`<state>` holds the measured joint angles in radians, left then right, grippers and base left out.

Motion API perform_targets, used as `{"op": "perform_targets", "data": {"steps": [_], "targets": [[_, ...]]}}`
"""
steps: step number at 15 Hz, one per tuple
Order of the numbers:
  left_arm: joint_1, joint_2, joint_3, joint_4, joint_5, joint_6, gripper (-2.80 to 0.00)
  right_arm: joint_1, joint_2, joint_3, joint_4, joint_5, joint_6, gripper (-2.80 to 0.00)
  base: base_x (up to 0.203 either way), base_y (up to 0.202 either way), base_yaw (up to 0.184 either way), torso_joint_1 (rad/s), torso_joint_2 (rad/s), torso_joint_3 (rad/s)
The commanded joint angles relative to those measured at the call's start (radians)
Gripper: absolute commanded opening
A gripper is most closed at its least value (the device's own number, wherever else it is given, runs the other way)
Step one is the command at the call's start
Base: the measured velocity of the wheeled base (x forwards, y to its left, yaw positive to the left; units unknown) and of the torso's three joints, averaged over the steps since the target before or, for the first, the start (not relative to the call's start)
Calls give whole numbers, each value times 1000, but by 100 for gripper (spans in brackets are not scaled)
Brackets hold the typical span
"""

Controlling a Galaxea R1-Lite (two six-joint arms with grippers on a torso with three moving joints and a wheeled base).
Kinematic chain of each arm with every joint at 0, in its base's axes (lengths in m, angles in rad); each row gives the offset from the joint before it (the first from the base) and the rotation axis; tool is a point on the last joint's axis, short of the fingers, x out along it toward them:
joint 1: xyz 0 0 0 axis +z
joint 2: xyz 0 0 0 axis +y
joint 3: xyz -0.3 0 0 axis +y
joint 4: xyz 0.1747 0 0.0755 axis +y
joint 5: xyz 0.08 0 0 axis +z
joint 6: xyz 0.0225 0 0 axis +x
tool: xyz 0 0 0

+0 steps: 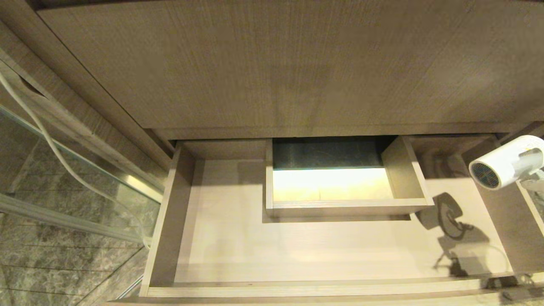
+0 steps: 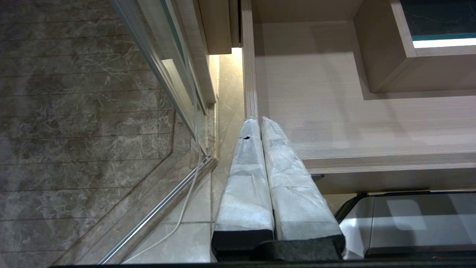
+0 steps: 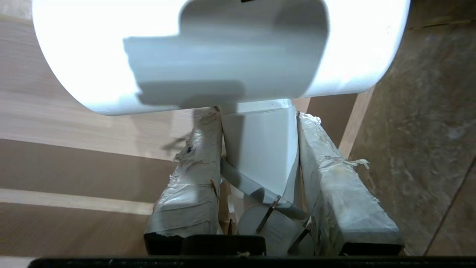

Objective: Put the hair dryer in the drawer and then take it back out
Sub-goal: Place it on the countertop

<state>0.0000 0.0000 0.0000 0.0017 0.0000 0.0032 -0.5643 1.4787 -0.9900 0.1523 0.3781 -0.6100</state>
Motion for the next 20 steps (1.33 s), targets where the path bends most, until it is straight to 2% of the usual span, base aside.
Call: {"op": "perform_targets", "data": {"steps": [1,9,20], "targets": [[0,0,1,0,0,0,-280,-1,-76,23,5,2,-9,-280,0,0,0,0,0,0],[0,0,0,0,0,0,-280,-18,-214,73,27,1,-11,-280,0,0,0,0,0,0],[0,0,0,0,0,0,-280,-29,-287,103,31,-1,-11,-280,0,0,0,5,-5,-2]]}}
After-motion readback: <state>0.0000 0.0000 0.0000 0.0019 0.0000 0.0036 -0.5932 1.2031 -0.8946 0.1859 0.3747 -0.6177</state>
